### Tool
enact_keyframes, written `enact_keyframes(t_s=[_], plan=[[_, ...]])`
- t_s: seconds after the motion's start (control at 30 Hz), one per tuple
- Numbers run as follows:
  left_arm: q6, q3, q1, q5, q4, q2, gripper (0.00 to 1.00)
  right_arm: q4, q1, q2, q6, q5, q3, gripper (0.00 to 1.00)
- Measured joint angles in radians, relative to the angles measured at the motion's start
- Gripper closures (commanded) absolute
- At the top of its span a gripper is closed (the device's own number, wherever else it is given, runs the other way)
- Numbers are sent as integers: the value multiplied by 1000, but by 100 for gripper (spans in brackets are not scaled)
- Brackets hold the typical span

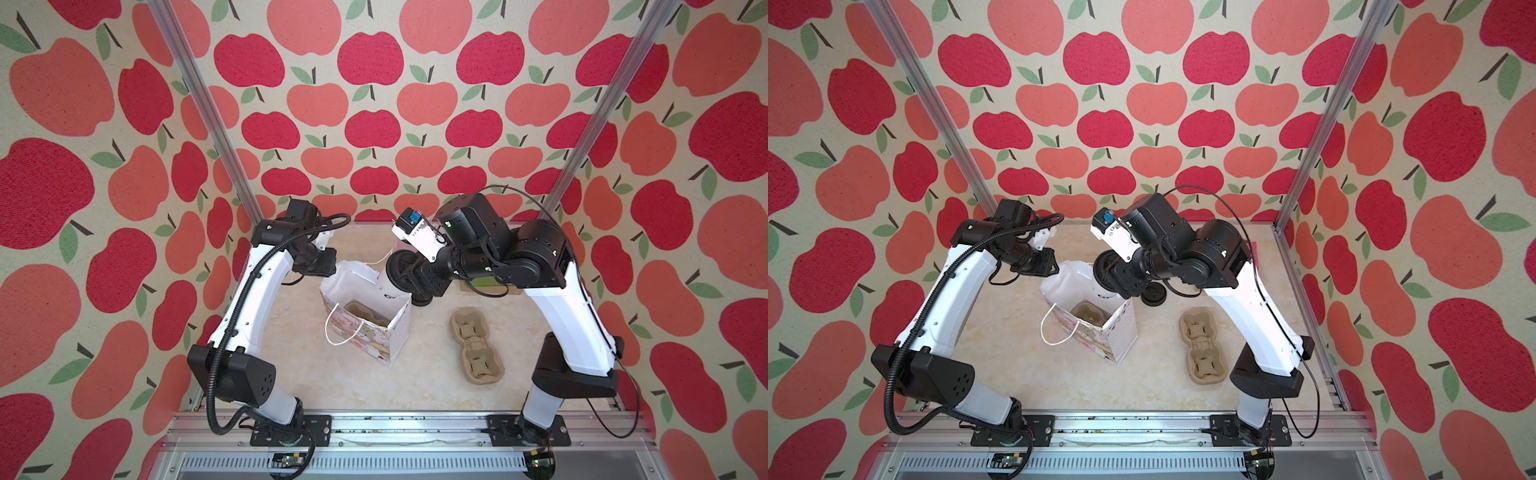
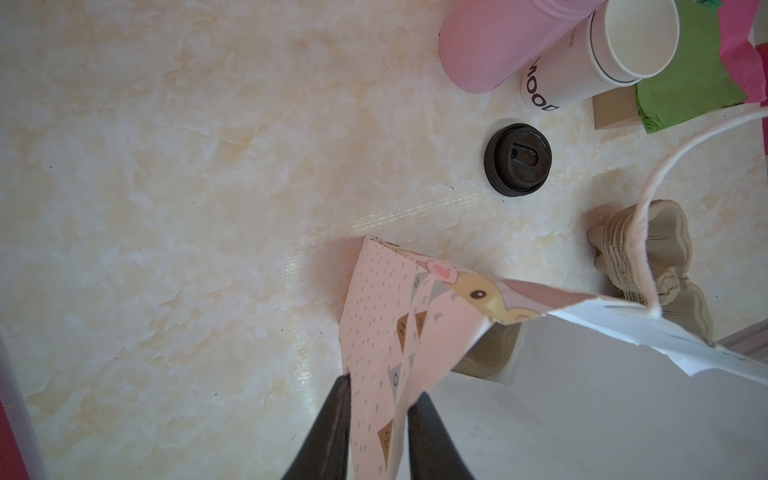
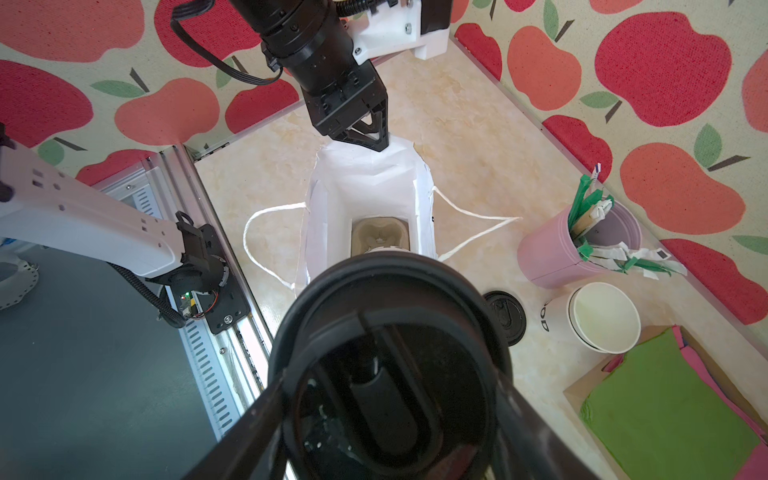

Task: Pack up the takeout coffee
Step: 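Move the right gripper over the bag opening and lower the lidded cup in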

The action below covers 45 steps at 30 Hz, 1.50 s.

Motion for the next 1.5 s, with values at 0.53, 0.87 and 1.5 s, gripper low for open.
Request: enact_keyframes(t_s=[0.53, 0.87, 1.5], plan=[[16, -2, 0, 1, 27, -33, 94, 0, 13, 165, 0, -29, 5, 45], [16, -14, 0, 1, 45, -33, 99, -5, 17, 254, 0, -28, 5, 47], [23, -31, 0, 3, 67, -43, 100, -27, 19, 329, 0, -24, -55, 49]])
